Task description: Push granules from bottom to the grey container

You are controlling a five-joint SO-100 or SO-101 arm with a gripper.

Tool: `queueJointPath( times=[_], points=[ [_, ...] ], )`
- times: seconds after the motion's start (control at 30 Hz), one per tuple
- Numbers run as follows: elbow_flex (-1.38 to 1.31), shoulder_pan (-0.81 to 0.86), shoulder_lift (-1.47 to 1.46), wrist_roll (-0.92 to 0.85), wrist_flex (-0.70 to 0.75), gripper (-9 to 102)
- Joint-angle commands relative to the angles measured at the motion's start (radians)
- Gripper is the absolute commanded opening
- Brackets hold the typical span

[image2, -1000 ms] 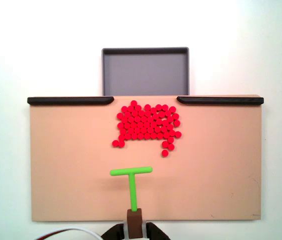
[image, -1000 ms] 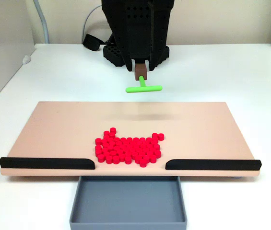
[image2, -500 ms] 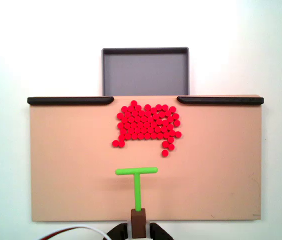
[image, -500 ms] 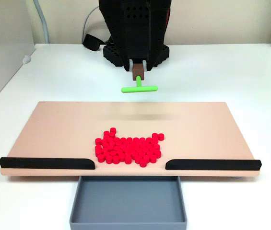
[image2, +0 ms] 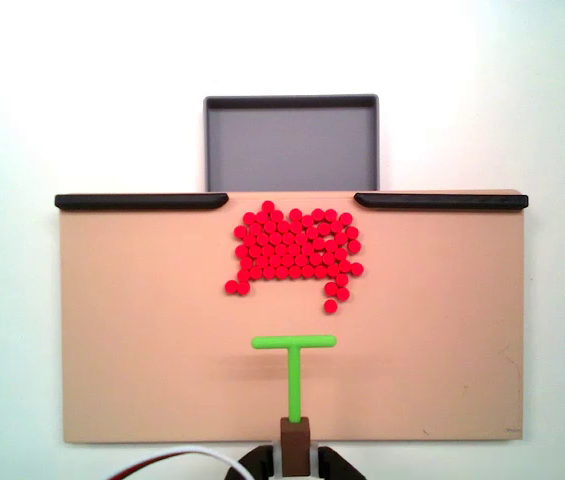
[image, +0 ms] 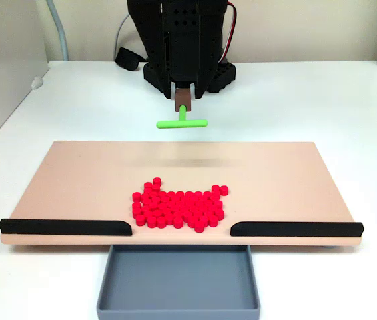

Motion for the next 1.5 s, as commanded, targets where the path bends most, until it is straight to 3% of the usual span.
queueJointPath(
  times=[0.0,1.47],
  points=[
    [-0.011,0.011,0.034,-0.020,-0.003,0],
    [-0.009,0.207,-0.011,-0.233,-0.003,0]
  ],
)
